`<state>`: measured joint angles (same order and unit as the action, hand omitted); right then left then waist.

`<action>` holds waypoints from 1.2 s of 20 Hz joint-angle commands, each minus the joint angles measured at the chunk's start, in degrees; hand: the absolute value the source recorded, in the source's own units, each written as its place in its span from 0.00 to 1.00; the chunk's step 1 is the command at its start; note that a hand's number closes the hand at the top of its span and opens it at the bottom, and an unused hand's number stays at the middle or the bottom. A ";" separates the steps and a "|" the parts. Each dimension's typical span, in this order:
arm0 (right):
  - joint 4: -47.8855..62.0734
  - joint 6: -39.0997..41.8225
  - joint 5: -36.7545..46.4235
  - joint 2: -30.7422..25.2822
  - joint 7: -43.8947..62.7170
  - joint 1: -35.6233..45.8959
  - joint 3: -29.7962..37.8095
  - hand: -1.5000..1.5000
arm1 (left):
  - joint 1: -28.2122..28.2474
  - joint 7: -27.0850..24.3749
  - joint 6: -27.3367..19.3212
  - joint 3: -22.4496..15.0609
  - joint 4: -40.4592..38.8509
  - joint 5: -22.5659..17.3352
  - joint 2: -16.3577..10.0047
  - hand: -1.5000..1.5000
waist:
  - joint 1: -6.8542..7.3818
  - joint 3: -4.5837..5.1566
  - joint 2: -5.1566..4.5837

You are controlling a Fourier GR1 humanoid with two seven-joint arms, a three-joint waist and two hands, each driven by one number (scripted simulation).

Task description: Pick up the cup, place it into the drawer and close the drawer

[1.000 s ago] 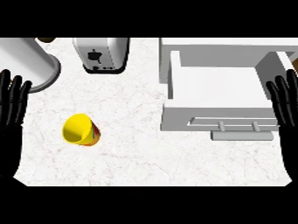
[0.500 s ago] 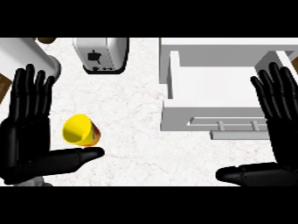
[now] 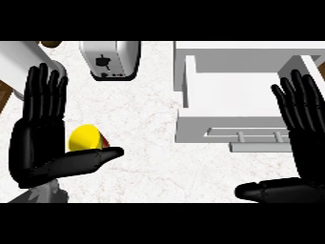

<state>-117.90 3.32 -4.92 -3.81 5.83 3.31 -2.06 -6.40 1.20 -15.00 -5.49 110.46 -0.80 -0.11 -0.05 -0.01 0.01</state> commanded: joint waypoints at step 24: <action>-4.56 1.28 -1.65 -0.21 2.89 -1.02 2.49 0.00 | 14.61 -11.38 1.07 2.06 -8.95 -2.61 0.08 0.00 | 0.06 0.02 0.05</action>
<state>-118.81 4.68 -6.27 -4.36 7.35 4.45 1.01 3.17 -5.11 -14.97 -2.95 103.23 -3.03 -0.56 0.02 0.00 0.02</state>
